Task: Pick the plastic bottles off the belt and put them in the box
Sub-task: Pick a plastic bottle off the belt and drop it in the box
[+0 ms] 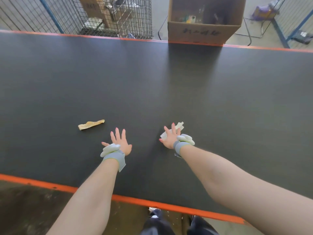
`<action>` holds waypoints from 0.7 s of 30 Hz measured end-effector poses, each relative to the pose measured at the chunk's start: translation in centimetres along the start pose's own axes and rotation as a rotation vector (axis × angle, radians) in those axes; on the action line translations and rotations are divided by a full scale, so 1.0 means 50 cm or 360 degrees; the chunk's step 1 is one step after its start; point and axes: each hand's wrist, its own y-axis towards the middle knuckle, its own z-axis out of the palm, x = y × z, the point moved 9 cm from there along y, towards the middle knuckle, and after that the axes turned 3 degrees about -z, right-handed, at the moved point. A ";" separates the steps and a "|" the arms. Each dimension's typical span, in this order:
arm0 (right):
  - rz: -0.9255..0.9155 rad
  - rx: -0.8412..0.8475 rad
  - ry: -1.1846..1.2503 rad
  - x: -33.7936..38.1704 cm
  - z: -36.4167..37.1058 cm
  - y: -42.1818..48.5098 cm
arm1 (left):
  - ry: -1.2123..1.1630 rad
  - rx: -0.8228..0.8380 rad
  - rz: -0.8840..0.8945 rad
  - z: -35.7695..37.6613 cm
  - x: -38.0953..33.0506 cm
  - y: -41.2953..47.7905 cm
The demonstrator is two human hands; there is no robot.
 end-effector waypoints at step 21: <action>-0.0094 0.0143 -0.0006 0.163 0.041 0.021 | -0.0088 0.0099 -0.0118 0.030 0.118 0.009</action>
